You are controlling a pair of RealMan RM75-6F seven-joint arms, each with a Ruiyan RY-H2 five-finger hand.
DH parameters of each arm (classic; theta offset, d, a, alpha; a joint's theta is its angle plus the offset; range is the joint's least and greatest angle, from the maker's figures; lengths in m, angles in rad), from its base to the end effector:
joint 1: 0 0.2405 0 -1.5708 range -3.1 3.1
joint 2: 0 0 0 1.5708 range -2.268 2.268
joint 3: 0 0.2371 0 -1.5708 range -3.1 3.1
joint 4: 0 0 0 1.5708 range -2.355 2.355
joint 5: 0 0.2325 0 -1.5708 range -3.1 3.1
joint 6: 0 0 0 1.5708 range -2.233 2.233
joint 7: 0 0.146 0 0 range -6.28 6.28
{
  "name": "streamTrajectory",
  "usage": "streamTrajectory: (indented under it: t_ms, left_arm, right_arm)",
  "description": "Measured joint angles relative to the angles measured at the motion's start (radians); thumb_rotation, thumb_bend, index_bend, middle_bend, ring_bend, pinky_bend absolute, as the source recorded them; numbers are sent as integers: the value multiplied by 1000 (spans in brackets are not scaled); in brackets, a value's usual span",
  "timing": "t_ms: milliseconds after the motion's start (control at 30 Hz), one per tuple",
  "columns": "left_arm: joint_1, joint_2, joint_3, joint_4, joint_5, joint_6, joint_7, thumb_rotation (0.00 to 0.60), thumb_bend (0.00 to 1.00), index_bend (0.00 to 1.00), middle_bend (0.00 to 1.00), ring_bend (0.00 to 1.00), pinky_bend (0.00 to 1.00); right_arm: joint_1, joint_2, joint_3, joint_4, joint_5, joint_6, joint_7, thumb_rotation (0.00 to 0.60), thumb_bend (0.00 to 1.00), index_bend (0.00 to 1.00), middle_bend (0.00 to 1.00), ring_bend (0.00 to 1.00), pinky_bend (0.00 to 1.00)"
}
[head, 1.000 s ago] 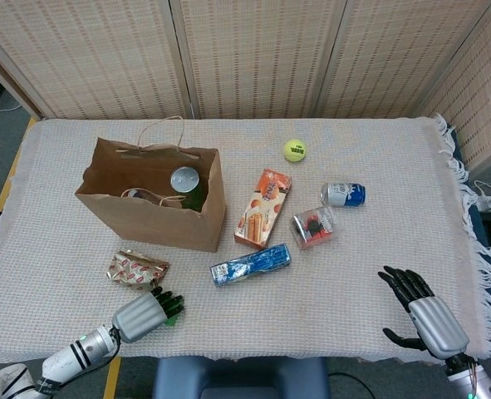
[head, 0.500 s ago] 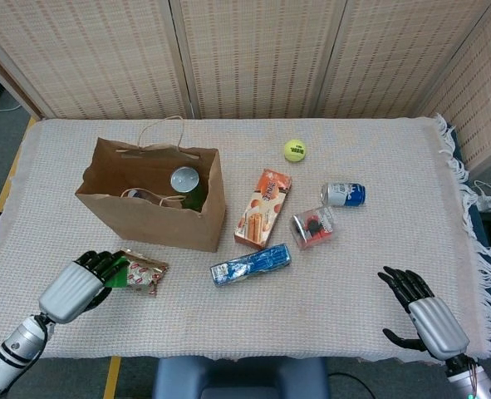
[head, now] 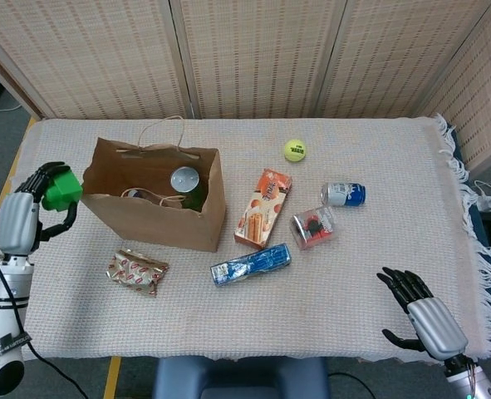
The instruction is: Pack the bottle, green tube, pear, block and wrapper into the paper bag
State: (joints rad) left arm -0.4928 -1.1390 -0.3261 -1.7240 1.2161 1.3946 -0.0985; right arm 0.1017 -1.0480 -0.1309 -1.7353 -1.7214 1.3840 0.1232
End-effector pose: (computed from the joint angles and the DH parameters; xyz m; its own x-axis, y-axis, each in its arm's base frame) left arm -0.1733 0.3335 0.1571 0.0197 -0.2150 0.9764 0.9732 -0.2198 -0.0680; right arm -0.2721 -0.1360 0.0940 0.2685 -0.2968 0.9164 -0.9574 -0.1868 0.2200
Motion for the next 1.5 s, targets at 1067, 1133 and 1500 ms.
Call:
streamTrajectory:
  t_ms: [1067, 1133, 1500]
  left_arm:
    - [-273, -147, -66, -76, -229, -211, 340, 600, 395, 0, 0, 0, 127]
    - [-254, -127, -66, -100, -217, -199, 321, 600, 422, 7, 0, 0, 159]
    - [-40, 8, -36, -150, -63, 15, 140, 600, 593, 507, 459, 438, 606]
  right_arm:
    - [6, 16, 1, -3, 7, -6, 38, 600, 123, 0, 0, 0, 35]
    - [4, 15, 1, -2, 7, -3, 36, 600, 123, 0, 0, 0, 35]
    - [-2, 9, 2, 3, 0, 11, 29, 600, 123, 0, 0, 0, 35]
